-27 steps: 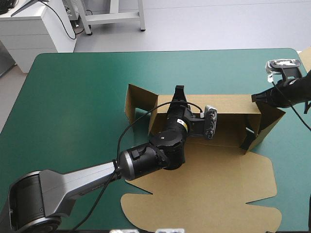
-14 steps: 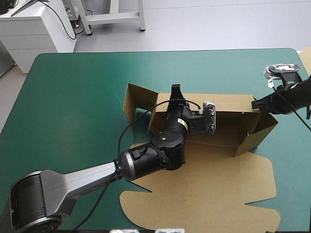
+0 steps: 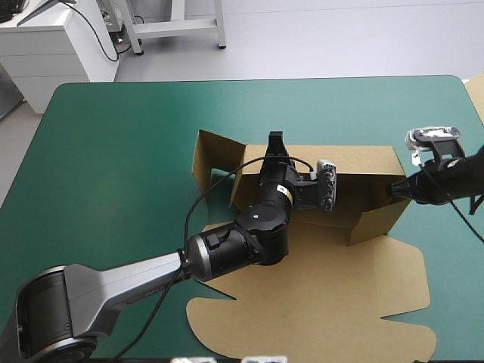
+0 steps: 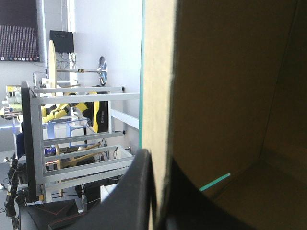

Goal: Fold the box

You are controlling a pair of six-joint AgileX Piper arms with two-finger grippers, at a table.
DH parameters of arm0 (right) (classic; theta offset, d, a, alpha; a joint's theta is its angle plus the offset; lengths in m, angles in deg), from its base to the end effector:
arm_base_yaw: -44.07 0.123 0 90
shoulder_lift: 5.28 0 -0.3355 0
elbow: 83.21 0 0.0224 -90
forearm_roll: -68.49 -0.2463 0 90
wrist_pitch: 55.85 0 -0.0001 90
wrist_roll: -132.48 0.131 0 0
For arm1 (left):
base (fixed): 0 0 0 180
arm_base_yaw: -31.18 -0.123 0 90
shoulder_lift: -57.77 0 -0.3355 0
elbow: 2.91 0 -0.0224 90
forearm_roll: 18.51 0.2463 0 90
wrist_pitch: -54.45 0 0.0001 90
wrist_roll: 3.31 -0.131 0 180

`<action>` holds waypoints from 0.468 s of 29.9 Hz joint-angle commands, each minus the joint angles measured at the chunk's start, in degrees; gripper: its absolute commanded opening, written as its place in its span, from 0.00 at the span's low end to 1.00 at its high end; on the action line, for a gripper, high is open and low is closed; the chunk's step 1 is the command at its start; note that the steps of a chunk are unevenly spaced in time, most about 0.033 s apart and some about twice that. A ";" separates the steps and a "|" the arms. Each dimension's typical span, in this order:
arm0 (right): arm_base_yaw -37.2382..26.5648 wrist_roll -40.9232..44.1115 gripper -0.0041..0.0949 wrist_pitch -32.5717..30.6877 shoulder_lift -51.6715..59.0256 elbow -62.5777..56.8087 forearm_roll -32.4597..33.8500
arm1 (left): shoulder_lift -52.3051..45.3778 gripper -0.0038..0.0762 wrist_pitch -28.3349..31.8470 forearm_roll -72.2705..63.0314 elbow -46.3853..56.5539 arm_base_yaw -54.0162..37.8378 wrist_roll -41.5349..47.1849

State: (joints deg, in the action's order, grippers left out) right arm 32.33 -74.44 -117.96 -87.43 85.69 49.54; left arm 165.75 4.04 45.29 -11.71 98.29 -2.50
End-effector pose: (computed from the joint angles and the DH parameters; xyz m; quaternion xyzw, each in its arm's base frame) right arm 0.2585 -0.0153 0.3509 -0.0835 0.9610 0.0800 0.2511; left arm 0.2490 -0.3567 0.3676 0.6307 0.5666 0.2748 0.4535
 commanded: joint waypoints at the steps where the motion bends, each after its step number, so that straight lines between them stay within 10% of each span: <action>1: -0.10 -3.09 0.02 6.88 6.25 -3.95 -4.99 | -2.21 0.04 2.07 -0.66 -1.12 0.93 -0.82; 14: -0.10 -11.77 0.02 20.99 14.93 -17.02 -9.34 | 1.62 0.04 4.61 -0.03 -1.02 0.93 -0.82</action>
State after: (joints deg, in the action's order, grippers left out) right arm 32.33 -82.02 -100.84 -73.70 69.30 44.39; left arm 168.54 4.26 47.77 -11.71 98.29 -3.89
